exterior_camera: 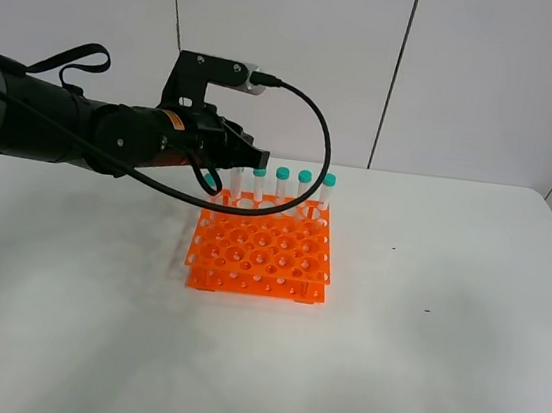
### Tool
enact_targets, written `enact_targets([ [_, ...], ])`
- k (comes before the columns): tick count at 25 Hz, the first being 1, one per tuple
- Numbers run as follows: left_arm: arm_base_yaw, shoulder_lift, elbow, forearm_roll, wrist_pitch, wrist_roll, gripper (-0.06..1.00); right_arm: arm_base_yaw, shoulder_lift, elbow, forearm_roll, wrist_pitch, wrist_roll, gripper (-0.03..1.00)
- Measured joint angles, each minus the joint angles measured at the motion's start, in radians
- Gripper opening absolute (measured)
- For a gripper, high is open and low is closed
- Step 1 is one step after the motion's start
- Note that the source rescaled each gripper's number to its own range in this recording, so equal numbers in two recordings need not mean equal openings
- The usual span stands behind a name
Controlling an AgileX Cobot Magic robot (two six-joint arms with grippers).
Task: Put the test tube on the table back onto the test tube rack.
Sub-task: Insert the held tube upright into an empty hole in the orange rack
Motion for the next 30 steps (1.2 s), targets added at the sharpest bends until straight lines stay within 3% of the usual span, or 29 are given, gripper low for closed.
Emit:
enact_targets([
  [30,0.011,0.1,-0.004,0.003,-0.072,-0.011,0.01,0.0,0.0,0.0,0.005,0.0,0.0,1.0],
])
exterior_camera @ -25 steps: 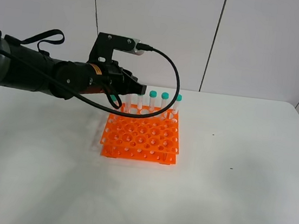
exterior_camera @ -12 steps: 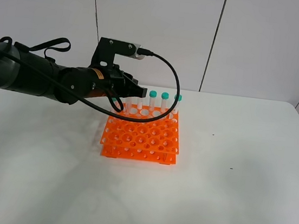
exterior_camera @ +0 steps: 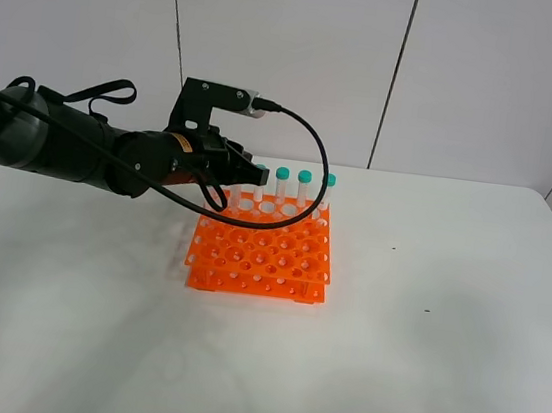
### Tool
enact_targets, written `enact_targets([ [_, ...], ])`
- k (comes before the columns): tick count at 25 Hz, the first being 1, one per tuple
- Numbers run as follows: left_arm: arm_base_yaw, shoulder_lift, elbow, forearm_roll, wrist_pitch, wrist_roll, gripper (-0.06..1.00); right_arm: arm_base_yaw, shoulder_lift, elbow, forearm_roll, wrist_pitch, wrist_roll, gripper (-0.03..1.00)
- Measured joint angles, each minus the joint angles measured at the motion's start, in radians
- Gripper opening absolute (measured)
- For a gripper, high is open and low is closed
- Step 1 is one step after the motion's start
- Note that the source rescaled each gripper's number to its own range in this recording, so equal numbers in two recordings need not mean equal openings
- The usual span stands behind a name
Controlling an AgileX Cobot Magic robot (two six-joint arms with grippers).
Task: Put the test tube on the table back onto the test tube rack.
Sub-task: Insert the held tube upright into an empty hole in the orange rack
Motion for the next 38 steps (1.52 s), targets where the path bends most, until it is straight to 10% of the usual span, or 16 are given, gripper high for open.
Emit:
enact_targets([
  [38,0.0,0.034,0.0,0.001,-0.013,-0.015,0.01,0.0,0.0,0.0,0.003,0.0,0.001,1.0],
])
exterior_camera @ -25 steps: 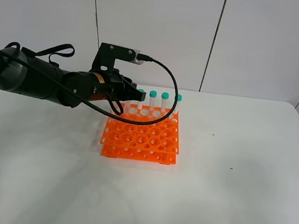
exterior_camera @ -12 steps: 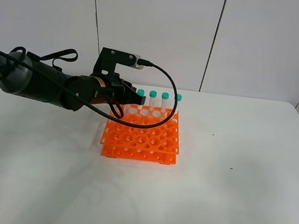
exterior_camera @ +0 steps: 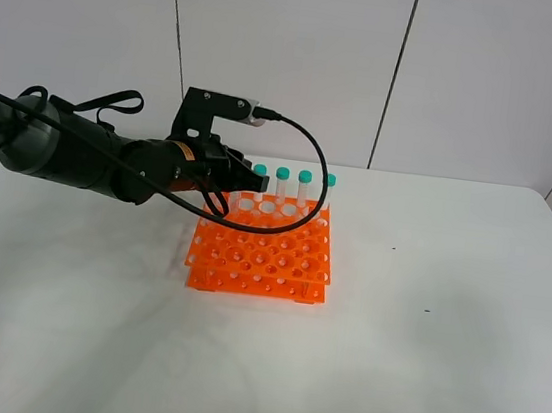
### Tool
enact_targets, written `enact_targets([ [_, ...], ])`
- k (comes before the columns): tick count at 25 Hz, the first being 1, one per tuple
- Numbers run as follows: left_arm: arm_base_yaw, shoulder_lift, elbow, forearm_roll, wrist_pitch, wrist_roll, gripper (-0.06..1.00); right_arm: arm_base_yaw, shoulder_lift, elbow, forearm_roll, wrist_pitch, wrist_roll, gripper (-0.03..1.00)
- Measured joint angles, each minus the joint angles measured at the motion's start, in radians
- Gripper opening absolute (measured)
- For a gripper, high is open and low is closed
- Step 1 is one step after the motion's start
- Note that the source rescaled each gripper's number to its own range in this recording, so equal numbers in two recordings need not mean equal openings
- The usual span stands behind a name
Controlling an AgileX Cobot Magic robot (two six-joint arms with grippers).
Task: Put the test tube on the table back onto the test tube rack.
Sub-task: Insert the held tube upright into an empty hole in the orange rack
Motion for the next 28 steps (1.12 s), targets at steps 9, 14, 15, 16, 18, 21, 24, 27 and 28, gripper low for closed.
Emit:
enact_targets([
  [9,0.012,0.001,0.0,0.001,-0.002,0.0,0.01,0.0,0.0,0.0,0.0,0.0,0.0,1.0],
  [14,0.012,0.038,0.0,0.001,-0.001,-0.003,0.01,0.0,0.0,0.0,0.0,0.0,0.0,1.0],
  [15,0.012,0.04,0.0,0.001,-0.002,-0.003,0.01,0.0,0.0,0.0,0.0,0.0,0.0,1.0],
  [16,0.012,0.04,0.0,0.001,-0.002,-0.003,0.01,0.0,0.0,0.0,0.0,0.0,0.001,1.0],
  [18,0.012,0.04,0.0,0.001,-0.005,-0.003,0.01,0.0,0.0,0.0,0.0,0.0,0.001,1.0],
  [21,0.012,0.052,0.0,0.001,-0.009,-0.003,0.01,0.0,0.0,0.0,0.0,0.0,0.001,1.0],
  [24,0.012,0.067,-0.001,0.001,-0.021,-0.004,0.0,0.0,0.0,0.0,0.0,0.0,0.001,1.0],
  [27,0.012,0.07,-0.001,0.001,-0.024,-0.006,0.0,0.0,0.0,0.0,0.0,0.0,0.001,1.0],
  [28,0.012,0.07,-0.001,0.001,-0.024,-0.006,0.0,0.0,0.0,0.0,0.0,0.0,0.002,1.0],
])
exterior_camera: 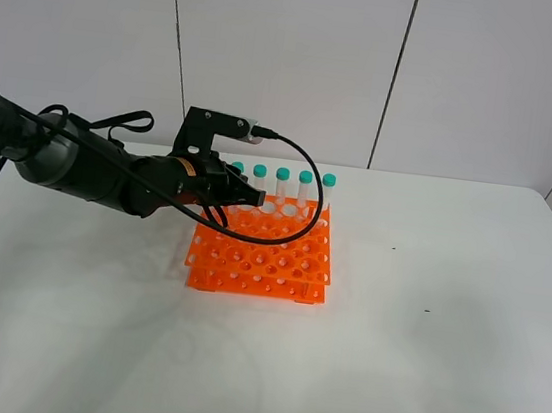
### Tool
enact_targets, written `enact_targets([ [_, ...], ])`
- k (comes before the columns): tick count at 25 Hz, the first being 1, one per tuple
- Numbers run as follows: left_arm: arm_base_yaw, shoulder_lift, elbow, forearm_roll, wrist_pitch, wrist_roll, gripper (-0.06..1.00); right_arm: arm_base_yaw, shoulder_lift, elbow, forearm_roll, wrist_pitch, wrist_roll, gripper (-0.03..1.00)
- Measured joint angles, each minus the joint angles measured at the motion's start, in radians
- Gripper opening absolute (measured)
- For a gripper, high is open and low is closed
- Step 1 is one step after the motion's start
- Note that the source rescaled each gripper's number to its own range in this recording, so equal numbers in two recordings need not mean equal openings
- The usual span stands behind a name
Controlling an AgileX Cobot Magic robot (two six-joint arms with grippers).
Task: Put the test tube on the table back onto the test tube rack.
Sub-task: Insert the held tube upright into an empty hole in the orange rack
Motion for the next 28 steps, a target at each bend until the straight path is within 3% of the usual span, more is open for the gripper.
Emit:
enact_targets([
  [16,0.0,0.011,0.0,0.0,-0.018,-0.001,0.0,0.0,0.0,0.0,0.0,0.0,0.001,1.0],
  [21,0.0,0.011,0.0,0.0,-0.018,-0.02,0.08,0.0,0.0,0.0,0.0,0.0,0.001,1.0],
  [28,0.0,0.011,0.0,0.0,-0.018,-0.05,0.1,0.0,0.0,0.0,0.0,0.0,0.001,1.0],
])
